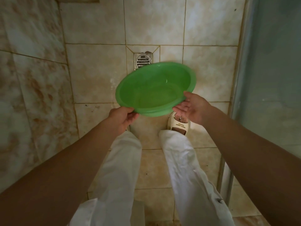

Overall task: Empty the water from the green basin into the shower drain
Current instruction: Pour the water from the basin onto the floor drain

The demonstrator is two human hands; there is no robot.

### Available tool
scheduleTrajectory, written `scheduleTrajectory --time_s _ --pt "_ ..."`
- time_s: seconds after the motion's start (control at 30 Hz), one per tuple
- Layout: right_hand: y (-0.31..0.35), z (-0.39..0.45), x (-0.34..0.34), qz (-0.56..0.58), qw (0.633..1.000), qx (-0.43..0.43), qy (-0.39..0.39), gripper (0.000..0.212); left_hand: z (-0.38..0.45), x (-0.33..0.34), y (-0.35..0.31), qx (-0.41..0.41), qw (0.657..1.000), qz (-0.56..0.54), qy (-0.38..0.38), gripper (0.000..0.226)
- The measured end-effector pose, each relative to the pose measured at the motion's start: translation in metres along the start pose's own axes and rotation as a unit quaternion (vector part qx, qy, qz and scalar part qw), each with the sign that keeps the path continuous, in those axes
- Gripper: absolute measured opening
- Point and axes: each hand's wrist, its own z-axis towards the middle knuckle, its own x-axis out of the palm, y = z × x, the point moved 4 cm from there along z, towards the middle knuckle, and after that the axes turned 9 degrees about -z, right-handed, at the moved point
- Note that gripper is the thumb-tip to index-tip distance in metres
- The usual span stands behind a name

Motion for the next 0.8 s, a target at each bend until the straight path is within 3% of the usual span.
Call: scheduleTrajectory --time_s 0.17,0.8 --pt "-0.002 -0.009 0.004 -0.003 1.0 0.002 0.006 0.036 -0.019 0.008 0.003 -0.011 0.999 -0.031 0.009 0.029" --pt "0.032 -0.047 0.029 0.065 0.997 -0.01 0.039 0.026 -0.061 0.02 -0.025 -0.045 0.994 -0.098 0.026 0.034"
